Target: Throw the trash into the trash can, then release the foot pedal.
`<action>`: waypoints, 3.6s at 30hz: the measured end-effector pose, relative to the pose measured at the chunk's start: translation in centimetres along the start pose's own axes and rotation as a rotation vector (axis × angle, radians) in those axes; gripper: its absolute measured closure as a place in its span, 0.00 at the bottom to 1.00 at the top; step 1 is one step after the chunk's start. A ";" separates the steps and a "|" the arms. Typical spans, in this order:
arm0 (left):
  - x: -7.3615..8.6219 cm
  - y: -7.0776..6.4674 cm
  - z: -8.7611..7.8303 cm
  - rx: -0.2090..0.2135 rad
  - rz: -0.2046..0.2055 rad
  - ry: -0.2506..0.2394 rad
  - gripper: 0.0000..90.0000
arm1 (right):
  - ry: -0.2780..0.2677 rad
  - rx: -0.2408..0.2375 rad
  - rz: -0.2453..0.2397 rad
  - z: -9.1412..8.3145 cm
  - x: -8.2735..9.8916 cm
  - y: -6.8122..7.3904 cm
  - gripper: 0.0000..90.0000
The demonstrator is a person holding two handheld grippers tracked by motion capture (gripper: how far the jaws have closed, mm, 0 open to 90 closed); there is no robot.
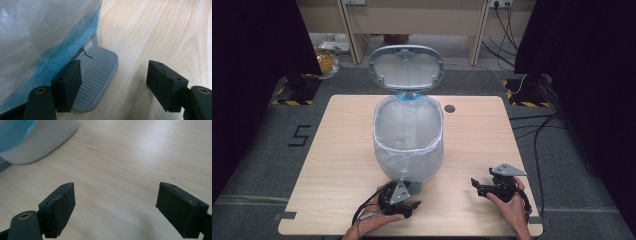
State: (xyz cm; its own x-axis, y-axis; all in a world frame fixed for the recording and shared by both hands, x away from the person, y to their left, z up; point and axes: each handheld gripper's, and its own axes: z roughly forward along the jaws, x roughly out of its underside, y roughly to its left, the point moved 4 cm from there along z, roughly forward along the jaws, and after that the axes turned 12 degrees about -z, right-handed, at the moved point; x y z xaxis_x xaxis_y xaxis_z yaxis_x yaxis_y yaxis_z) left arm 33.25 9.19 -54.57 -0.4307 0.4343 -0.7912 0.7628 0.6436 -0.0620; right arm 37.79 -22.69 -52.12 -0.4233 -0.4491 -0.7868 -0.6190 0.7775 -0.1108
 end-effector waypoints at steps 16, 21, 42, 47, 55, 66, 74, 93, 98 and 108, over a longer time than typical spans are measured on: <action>0.0 0.0 0.0 0.001 -0.004 0.000 0.31 | 0.126 0.058 -0.017 1.4 1.7 1.2 0.16; 0.0 0.1 0.0 0.000 0.003 0.006 0.31 | 0.125 0.058 -0.017 1.4 1.7 1.2 0.16; 0.0 0.1 -0.1 -0.005 0.000 0.007 0.31 | 0.125 0.055 -0.017 1.5 1.6 1.2 0.15; 0.0 0.1 -0.1 -0.003 0.002 0.008 0.31 | 0.125 0.055 -0.021 1.6 1.6 1.1 0.15; 0.0 0.0 -0.1 -0.004 0.000 0.007 0.31 | 0.126 0.054 -0.018 1.6 1.6 1.2 0.15; 0.0 0.1 -0.1 -0.004 0.004 0.008 0.31 | 0.126 0.054 -0.018 1.6 1.6 1.2 0.15; -0.1 0.3 -0.2 0.019 -0.019 0.000 0.31 | 0.125 0.054 -0.020 1.6 1.6 1.2 0.15; -0.9 0.0 -1.1 -0.001 -0.006 -0.063 0.29 | 0.125 0.052 -0.019 1.6 1.6 1.2 0.15; -0.9 0.1 -1.3 0.014 -0.020 -0.058 0.29 | 0.125 0.050 -0.018 1.6 1.6 1.2 0.15; -1.3 0.8 -4.1 -0.003 -0.043 -0.093 0.27 | 0.125 0.051 -0.020 1.6 1.6 1.2 0.15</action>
State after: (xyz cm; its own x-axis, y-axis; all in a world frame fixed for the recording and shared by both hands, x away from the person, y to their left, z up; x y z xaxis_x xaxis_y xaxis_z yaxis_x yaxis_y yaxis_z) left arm 32.45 11.67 -51.10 -0.4159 0.3457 -0.8411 0.7431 0.6624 -0.0952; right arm 37.43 -21.81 -54.45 -0.4924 -0.5133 -0.7029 -0.5951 0.7879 -0.1584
